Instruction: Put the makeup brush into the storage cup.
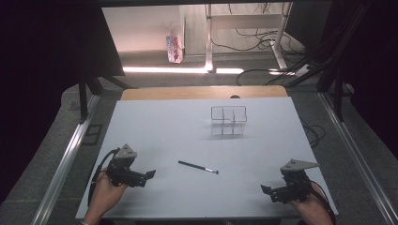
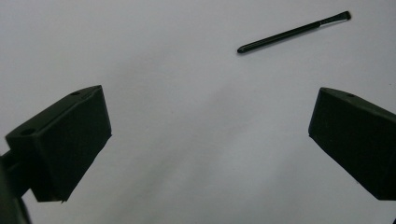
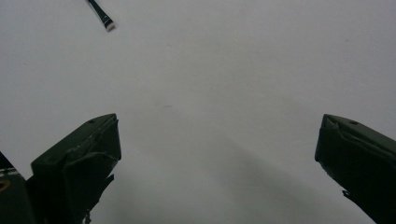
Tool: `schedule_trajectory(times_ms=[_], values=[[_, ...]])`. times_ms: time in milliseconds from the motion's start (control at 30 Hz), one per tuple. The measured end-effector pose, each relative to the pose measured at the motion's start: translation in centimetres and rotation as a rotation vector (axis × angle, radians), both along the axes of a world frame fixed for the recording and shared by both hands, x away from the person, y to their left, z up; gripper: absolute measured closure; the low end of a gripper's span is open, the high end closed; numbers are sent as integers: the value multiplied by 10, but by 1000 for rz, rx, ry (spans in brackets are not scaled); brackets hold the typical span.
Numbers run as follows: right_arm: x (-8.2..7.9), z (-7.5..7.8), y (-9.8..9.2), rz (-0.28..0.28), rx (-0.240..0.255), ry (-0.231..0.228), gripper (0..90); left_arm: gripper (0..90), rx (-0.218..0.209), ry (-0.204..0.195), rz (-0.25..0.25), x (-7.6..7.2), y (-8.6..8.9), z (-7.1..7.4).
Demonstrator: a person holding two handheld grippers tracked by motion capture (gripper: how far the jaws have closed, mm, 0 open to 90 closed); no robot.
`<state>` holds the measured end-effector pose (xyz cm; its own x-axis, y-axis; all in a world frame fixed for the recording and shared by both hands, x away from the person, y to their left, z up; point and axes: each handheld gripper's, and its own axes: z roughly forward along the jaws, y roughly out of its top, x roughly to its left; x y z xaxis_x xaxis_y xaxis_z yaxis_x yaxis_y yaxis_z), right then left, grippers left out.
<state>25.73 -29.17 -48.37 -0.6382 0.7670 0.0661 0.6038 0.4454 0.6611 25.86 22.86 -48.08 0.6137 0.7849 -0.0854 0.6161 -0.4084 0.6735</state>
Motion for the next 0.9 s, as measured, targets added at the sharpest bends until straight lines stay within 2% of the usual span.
schedule_trajectory(times_ms=[267, 433, 900], values=[[-1, 1, 0, -16, -14, -29, 0, 0, 17, 3, -15, 9, -4, 4], [-1, 0, 2, -8, -28, -27, 0, 0, 33, 2, -32, 15, -10, 6], [-1, 0, 2, -8, -28, -23, 0, 0, 65, 14, -52, 34, -25, 10]])
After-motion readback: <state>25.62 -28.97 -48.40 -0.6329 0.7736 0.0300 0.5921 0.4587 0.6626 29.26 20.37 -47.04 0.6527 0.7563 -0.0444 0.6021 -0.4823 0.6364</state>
